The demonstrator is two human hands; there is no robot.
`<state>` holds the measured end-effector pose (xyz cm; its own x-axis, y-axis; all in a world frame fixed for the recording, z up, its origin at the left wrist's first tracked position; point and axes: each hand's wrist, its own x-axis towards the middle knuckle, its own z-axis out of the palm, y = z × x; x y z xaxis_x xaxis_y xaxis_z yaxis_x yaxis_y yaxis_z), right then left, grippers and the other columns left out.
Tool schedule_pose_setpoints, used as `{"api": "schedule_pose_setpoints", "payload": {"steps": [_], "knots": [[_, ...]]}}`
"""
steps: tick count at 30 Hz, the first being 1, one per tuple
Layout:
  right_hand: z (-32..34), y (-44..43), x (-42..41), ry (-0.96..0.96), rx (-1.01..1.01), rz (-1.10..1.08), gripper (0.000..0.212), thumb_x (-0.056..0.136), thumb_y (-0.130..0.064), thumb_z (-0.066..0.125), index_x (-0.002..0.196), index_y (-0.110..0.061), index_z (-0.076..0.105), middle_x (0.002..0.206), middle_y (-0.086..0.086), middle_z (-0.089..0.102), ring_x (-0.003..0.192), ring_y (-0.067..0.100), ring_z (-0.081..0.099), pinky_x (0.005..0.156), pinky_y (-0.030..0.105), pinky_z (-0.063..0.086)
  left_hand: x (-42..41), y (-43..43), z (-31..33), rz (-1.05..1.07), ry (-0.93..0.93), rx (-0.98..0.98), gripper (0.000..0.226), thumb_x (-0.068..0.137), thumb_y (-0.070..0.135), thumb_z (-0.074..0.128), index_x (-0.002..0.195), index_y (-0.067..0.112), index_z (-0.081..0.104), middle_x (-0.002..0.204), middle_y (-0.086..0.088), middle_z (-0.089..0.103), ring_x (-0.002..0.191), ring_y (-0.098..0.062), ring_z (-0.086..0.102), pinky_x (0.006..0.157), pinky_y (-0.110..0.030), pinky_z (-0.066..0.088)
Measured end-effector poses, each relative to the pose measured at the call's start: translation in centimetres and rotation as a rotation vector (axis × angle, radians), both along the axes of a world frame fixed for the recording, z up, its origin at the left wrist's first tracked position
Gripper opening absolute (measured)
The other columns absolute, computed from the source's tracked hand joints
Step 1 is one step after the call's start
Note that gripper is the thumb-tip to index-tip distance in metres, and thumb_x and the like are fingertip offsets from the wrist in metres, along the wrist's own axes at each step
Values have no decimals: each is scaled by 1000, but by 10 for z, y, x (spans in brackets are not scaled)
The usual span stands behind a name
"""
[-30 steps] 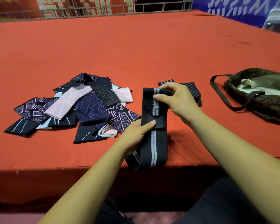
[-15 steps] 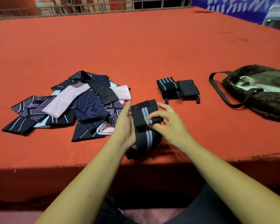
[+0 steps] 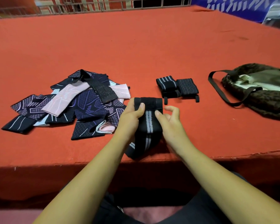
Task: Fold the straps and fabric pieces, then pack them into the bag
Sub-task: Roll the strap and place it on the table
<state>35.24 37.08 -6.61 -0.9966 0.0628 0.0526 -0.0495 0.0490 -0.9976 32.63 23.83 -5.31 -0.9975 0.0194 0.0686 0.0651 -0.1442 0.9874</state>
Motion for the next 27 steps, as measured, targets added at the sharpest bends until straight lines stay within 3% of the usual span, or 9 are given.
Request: {"api": "schedule_pose_setpoints", "payload": {"steps": [4, 7, 10, 14, 18, 22, 24, 27], "knots": [[12, 2, -8, 109, 111, 148, 28, 97, -24, 57, 124, -18, 54, 116, -3, 67, 111, 11, 63, 103, 41, 47, -2, -1, 2, -26, 8, -23, 30, 91, 35, 58, 114, 16, 62, 113, -8, 71, 105, -23, 66, 102, -49, 48], [19, 5, -16, 187, 69, 60, 37, 89, -28, 57, 124, -16, 58, 119, -1, 69, 114, 13, 64, 104, 44, 47, -2, 2, 0, -96, -64, -16, 50, 85, 52, 63, 125, 21, 60, 123, -10, 68, 118, -28, 63, 107, -54, 42], [31, 11, -23, 236, 34, -49, 39, 88, -31, 58, 125, -18, 57, 124, -2, 66, 119, 13, 60, 108, 47, 43, 5, 9, -6, -232, -214, 72, 60, 85, 47, 62, 131, 9, 58, 123, -26, 65, 108, -38, 64, 102, -50, 46], [38, 16, -28, 272, -1, -45, 34, 91, -25, 56, 125, -21, 55, 125, -3, 64, 121, 11, 58, 109, 45, 42, 7, 8, -11, -287, -266, 65, 62, 89, 57, 56, 131, 10, 62, 123, -18, 68, 117, -34, 63, 109, -50, 42], [37, 22, -25, 305, -50, 35, 27, 93, -19, 58, 120, -23, 58, 120, -3, 66, 119, 16, 59, 109, 49, 41, 3, 5, -7, -272, -281, 175, 45, 98, 33, 54, 127, 0, 61, 124, -21, 66, 115, -33, 63, 105, -45, 46], [33, 26, -17, 283, -120, 178, 21, 96, -14, 58, 115, -22, 61, 111, 1, 67, 114, 22, 61, 107, 52, 43, 0, 5, -1, -240, -336, 315, 34, 99, 18, 50, 123, -4, 60, 112, -21, 68, 97, -28, 68, 84, -36, 56], [31, 27, -14, 256, -106, 215, 19, 98, -10, 56, 114, -20, 60, 106, 0, 66, 103, 19, 60, 99, 47, 46, -1, 5, 1, -219, -396, 359, 32, 98, 19, 51, 121, -1, 63, 110, -18, 69, 95, -27, 69, 82, -36, 58], [25, 31, -12, 196, -61, 248, 26, 98, -5, 55, 115, -23, 60, 104, -7, 62, 84, 18, 52, 76, 38, 43, -4, 3, 4, -212, -446, 400, 28, 90, 14, 57, 111, -2, 66, 109, -19, 69, 93, -27, 70, 86, -36, 58]]}}
